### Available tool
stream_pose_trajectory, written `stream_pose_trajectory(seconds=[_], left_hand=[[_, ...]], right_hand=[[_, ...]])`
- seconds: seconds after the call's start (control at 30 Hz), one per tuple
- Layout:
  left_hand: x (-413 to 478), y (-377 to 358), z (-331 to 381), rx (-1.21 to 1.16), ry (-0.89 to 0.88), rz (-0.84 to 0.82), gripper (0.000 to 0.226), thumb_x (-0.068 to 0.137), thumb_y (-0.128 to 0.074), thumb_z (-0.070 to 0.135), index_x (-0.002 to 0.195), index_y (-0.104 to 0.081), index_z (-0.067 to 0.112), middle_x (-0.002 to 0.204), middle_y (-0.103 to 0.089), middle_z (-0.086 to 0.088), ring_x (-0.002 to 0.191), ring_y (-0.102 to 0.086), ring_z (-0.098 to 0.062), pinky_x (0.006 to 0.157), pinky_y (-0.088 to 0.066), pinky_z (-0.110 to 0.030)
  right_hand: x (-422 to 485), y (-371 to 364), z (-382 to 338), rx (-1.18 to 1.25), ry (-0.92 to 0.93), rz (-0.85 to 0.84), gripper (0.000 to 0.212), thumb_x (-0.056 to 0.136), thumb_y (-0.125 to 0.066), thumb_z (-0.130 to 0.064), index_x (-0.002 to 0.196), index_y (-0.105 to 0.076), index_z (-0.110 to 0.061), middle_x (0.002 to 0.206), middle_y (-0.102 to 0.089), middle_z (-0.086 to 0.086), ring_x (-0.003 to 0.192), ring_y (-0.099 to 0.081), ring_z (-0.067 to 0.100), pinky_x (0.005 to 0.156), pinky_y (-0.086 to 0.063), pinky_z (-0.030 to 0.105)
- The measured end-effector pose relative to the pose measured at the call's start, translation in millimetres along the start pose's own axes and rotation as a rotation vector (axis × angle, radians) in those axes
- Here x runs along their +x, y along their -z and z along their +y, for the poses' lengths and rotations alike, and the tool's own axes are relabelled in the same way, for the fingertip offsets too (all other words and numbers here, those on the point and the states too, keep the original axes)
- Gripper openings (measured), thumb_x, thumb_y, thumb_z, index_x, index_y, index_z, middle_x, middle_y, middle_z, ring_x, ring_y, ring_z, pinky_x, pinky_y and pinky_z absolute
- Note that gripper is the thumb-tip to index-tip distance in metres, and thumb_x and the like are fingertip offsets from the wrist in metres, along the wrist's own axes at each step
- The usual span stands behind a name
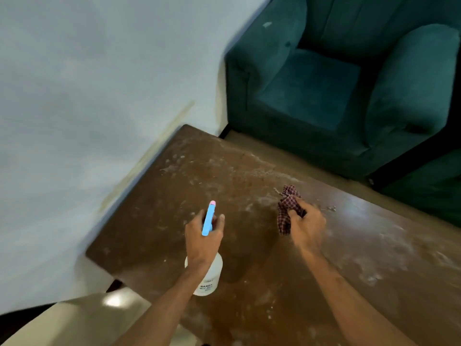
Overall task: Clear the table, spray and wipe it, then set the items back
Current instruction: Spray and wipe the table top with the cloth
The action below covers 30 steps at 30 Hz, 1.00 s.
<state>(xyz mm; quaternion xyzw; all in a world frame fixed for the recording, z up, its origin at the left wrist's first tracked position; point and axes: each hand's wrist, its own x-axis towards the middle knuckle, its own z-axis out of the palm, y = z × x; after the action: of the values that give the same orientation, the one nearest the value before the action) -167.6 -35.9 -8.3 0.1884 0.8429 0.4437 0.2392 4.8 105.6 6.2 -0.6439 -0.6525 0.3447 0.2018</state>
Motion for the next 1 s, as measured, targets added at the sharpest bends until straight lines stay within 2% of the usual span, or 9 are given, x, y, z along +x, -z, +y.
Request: stream_pose_trajectory(seconds=[0.1, 0.17, 0.27, 0.43, 0.5, 0.57, 0.7, 0.9, 1.0], left_hand=[[1, 45, -27, -0.006, 0.078, 0.057, 0.023, 0.083, -0.078, 0.043, 0.097, -0.068, 0.028, 0.085, -0.068, 0.008, 0.084, -0.069, -0.025, 0.077, -0.064, -0.043], [0, 66, -44, 0.006, 0.105, 0.132, 0.029, 0.083, -0.077, 0.043, 0.100, -0.069, 0.021, 0.083, -0.067, 0.004, 0.081, -0.068, -0.025, 0.076, -0.063, -0.042], [-6, 99, -60, 0.008, 0.153, 0.236, 0.025, 0.084, -0.078, 0.038, 0.095, -0.069, 0.016, 0.074, -0.063, 0.007, 0.071, -0.066, -0.020, 0.073, -0.062, -0.032], [-22, 138, -90, -0.092, 0.204, 0.366, 0.027, 0.084, -0.076, 0.043, 0.092, -0.066, 0.020, 0.079, -0.063, -0.001, 0.074, -0.066, -0.028, 0.073, -0.063, -0.047], [-27, 149, -98, -0.093, 0.205, 0.420, 0.018, 0.086, -0.077, 0.037, 0.085, -0.064, 0.025, 0.072, -0.060, 0.003, 0.069, -0.063, -0.024, 0.071, -0.062, -0.048], [-31, 160, -102, -0.095, 0.196, 0.452, 0.018, 0.085, -0.078, 0.034, 0.080, -0.061, 0.031, 0.070, -0.060, 0.006, 0.067, -0.064, -0.023, 0.069, -0.062, -0.046], [-34, 170, -109, -0.099, 0.190, 0.456, 0.023, 0.085, -0.079, 0.030, 0.078, -0.058, 0.034, 0.068, -0.061, 0.006, 0.062, -0.064, -0.022, 0.064, -0.062, -0.046], [-9, 158, -100, -0.162, 0.205, 0.401, 0.018, 0.084, -0.079, 0.033, 0.087, -0.061, 0.034, 0.077, -0.063, 0.008, 0.069, -0.067, -0.022, 0.071, -0.064, -0.043], [11, 147, -90, -0.159, 0.187, 0.323, 0.017, 0.085, -0.077, 0.037, 0.093, -0.064, 0.028, 0.079, -0.065, 0.007, 0.072, -0.068, -0.024, 0.073, -0.064, -0.037]], right_hand=[[-15, -37, -31, -0.008, 0.060, -0.089, 0.039, 0.093, -0.065, -0.010, 0.132, -0.062, -0.010, 0.125, -0.064, 0.012, 0.112, -0.060, 0.025, 0.101, -0.045, 0.035], [-25, -55, -49, -0.008, 0.094, -0.130, 0.039, 0.093, -0.065, -0.011, 0.133, -0.063, -0.011, 0.126, -0.064, 0.011, 0.114, -0.059, 0.024, 0.102, -0.042, 0.032], [-42, -86, -73, 0.020, 0.137, -0.199, 0.038, 0.093, -0.065, -0.010, 0.131, -0.064, -0.010, 0.127, -0.064, 0.010, 0.114, -0.058, 0.022, 0.100, -0.042, 0.028], [-72, -126, -102, -0.020, 0.237, -0.287, 0.039, 0.092, -0.066, -0.010, 0.131, -0.064, -0.011, 0.127, -0.063, 0.008, 0.115, -0.058, 0.022, 0.101, -0.042, 0.028], [-83, -139, -109, -0.028, 0.266, -0.310, 0.039, 0.092, -0.067, -0.010, 0.131, -0.065, -0.012, 0.126, -0.064, 0.008, 0.115, -0.058, 0.021, 0.101, -0.042, 0.028], [-92, -151, -114, -0.036, 0.285, -0.337, 0.039, 0.092, -0.067, -0.011, 0.131, -0.065, -0.013, 0.126, -0.064, 0.008, 0.116, -0.058, 0.022, 0.102, -0.042, 0.030], [-99, -164, -120, -0.040, 0.301, -0.358, 0.039, 0.092, -0.066, -0.010, 0.130, -0.065, -0.014, 0.125, -0.064, 0.008, 0.115, -0.057, 0.023, 0.105, -0.041, 0.034], [-81, -167, -116, -0.033, 0.272, -0.336, 0.040, 0.091, -0.067, -0.009, 0.131, -0.064, -0.013, 0.122, -0.064, 0.008, 0.111, -0.059, 0.020, 0.106, -0.046, 0.040], [-64, -169, -109, -0.031, 0.267, -0.307, 0.040, 0.091, -0.067, -0.010, 0.130, -0.064, -0.015, 0.117, -0.064, 0.005, 0.100, -0.061, 0.017, 0.098, -0.052, 0.042]])
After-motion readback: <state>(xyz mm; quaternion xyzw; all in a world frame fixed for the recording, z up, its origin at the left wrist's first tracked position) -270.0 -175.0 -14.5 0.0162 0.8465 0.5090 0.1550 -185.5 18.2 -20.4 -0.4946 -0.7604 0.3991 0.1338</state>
